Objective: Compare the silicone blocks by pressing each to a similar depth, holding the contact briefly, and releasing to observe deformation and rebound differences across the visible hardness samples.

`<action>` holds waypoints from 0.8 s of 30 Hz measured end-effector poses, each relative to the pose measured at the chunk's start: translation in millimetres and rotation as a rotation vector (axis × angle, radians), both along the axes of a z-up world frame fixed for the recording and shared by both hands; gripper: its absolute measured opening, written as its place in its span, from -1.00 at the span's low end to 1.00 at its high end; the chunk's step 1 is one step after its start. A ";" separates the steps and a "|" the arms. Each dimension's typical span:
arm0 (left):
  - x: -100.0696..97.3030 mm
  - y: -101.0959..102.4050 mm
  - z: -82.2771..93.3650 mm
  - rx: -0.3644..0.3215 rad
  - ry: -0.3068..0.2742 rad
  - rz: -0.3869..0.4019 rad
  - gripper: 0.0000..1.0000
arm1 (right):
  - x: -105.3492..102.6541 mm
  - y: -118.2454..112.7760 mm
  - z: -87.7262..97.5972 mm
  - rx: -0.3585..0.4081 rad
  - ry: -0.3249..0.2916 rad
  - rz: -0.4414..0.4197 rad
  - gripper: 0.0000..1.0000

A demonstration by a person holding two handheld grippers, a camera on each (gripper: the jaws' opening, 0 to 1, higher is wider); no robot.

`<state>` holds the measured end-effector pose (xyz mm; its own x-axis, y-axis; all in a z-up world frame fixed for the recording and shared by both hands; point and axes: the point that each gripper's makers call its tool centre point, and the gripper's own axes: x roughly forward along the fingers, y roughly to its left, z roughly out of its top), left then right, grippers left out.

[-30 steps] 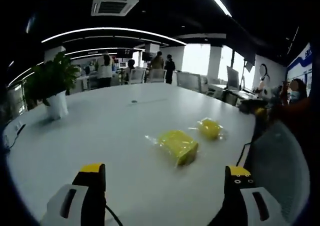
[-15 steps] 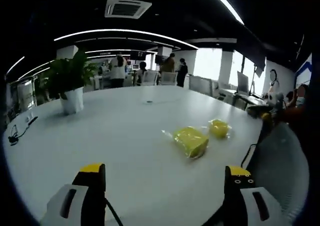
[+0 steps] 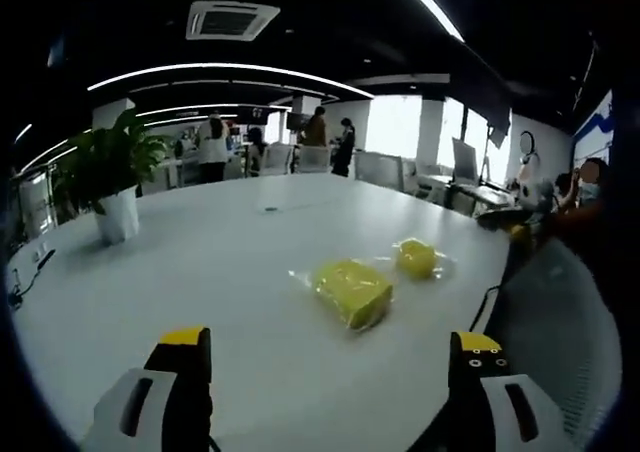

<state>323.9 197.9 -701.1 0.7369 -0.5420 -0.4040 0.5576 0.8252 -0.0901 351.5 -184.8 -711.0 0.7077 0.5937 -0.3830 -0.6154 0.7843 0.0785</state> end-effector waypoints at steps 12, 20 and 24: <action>2.8 8.7 1.7 -0.001 -0.009 0.016 1.00 | 2.6 2.0 5.5 -0.001 -0.043 0.006 0.93; 0.8 11.9 -8.6 -0.015 0.028 0.013 1.00 | 2.5 5.3 5.6 0.000 -0.057 0.021 0.93; 1.9 15.0 -9.1 -0.020 0.022 0.021 1.00 | 3.2 5.8 5.7 0.000 -0.049 0.018 0.93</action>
